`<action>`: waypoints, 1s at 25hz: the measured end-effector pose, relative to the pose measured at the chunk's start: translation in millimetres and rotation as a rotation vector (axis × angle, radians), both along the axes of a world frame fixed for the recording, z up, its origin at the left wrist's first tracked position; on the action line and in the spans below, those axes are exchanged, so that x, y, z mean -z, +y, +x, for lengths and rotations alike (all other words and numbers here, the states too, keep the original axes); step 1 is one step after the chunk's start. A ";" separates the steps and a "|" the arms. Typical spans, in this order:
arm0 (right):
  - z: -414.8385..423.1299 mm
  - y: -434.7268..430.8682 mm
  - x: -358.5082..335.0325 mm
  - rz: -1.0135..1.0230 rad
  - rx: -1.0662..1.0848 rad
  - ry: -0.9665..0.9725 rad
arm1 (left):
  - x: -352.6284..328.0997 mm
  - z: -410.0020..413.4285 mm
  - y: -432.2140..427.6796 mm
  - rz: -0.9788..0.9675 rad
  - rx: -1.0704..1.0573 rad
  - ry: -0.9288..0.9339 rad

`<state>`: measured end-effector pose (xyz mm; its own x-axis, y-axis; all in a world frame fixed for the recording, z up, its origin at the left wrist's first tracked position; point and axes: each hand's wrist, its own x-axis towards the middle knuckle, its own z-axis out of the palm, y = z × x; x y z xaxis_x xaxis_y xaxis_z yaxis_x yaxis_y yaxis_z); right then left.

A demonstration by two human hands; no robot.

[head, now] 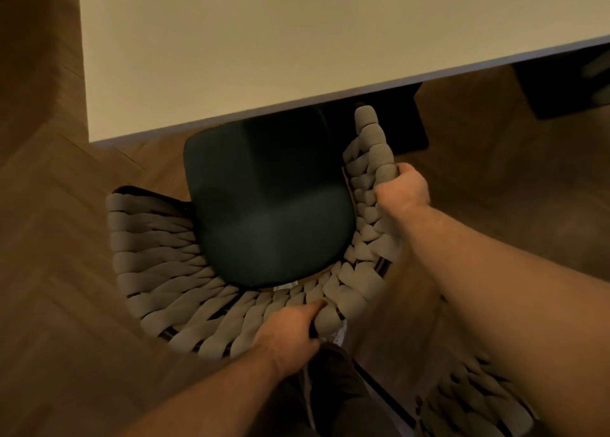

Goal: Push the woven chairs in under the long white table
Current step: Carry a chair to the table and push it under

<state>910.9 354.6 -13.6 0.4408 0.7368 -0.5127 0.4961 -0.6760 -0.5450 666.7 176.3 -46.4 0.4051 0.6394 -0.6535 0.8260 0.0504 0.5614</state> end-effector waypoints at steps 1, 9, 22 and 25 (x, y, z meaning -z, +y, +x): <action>4.3 10.1 1.0 -0.006 -0.002 -0.005 | 3.0 7.2 6.9 0.012 -0.010 -0.015; 28.1 50.9 29.2 -0.084 -0.033 -0.206 | 28.8 51.2 43.6 0.020 0.000 0.045; -10.0 -72.9 40.7 -0.161 -1.063 -0.395 | 16.0 -48.2 40.0 -0.075 0.431 0.299; -27.1 -114.8 32.0 -0.365 -1.371 -0.150 | 13.1 -75.7 34.7 0.007 0.429 0.415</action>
